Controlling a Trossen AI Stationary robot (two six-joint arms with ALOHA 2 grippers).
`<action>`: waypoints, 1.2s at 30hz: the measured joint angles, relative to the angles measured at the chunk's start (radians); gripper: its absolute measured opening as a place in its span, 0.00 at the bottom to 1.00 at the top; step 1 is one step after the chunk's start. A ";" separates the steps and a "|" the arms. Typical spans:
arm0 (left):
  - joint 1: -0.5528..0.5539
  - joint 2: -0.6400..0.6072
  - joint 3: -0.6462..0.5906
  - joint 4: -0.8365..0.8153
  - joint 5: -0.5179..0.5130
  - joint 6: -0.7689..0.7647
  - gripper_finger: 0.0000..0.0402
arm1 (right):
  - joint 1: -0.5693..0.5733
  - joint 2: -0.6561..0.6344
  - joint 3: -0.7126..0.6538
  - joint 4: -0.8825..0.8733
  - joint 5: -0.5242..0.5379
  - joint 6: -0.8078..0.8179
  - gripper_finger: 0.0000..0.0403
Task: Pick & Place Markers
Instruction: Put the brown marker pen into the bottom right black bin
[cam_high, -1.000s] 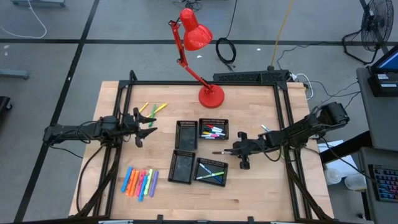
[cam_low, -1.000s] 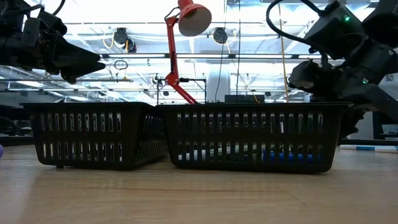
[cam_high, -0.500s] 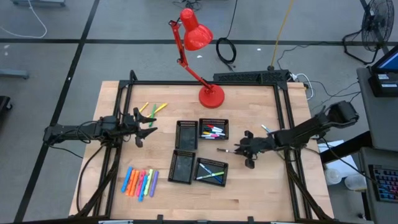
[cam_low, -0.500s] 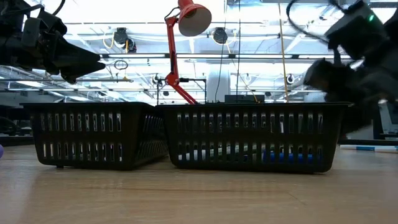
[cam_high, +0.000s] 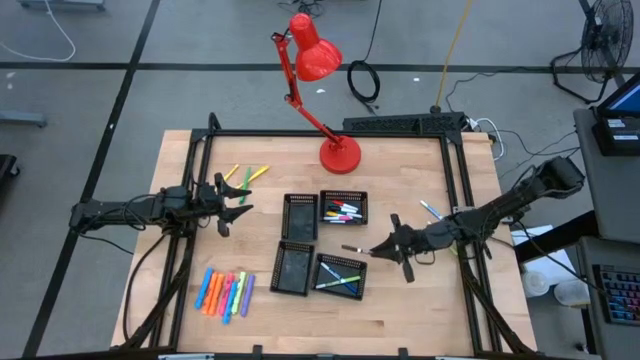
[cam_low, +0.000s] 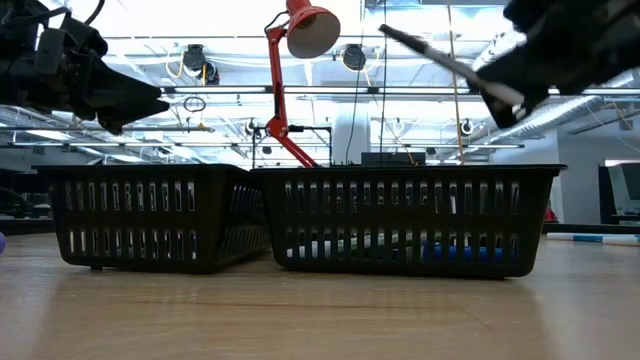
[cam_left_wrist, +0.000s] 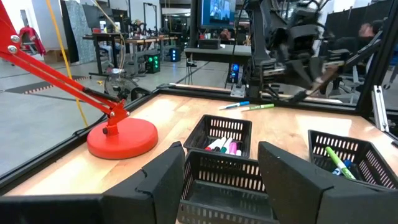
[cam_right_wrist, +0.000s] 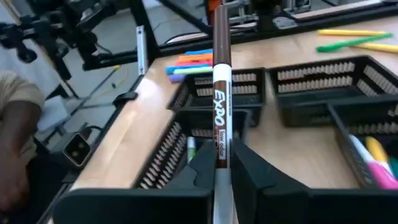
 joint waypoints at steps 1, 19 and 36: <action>0.000 0.000 0.000 0.000 0.000 0.000 0.52 | 0.020 0.017 0.028 -0.022 0.015 -0.004 0.04; 0.000 0.000 0.000 -0.001 0.000 0.000 0.52 | 0.121 0.632 0.661 -0.474 0.153 0.292 0.03; 0.000 0.000 0.000 -0.001 0.000 0.000 0.52 | 0.127 0.655 0.661 -0.729 0.173 0.536 0.06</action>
